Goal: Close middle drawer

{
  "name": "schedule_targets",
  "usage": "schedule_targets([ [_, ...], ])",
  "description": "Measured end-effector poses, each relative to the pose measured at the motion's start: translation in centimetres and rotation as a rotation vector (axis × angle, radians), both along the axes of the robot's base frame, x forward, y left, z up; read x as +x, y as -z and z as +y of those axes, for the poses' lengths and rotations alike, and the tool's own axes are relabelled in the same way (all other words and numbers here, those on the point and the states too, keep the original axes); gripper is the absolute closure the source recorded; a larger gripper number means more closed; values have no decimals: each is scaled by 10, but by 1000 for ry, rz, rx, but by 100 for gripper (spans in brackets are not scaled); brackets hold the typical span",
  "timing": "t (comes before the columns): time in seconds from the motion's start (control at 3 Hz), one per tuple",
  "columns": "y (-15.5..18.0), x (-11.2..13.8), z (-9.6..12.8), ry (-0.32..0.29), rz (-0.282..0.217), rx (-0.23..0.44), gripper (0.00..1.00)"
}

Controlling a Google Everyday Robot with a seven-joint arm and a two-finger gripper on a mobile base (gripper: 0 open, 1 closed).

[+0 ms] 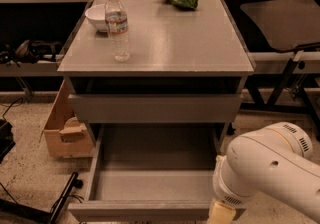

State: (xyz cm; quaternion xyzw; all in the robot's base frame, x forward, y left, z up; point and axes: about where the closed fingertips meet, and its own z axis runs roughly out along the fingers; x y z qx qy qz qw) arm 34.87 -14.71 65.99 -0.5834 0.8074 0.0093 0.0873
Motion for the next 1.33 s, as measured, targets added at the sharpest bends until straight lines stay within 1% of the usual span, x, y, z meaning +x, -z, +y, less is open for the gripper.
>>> schedule_targets([
  [0.33,-2,0,0,-1,-1,0,0],
  [0.67,14,-8,4,4,3,-14,0],
  [1.0,73,-26,14,-30,32,-39,0],
  [1.33,147,-45,12,-57,72,-43,0],
])
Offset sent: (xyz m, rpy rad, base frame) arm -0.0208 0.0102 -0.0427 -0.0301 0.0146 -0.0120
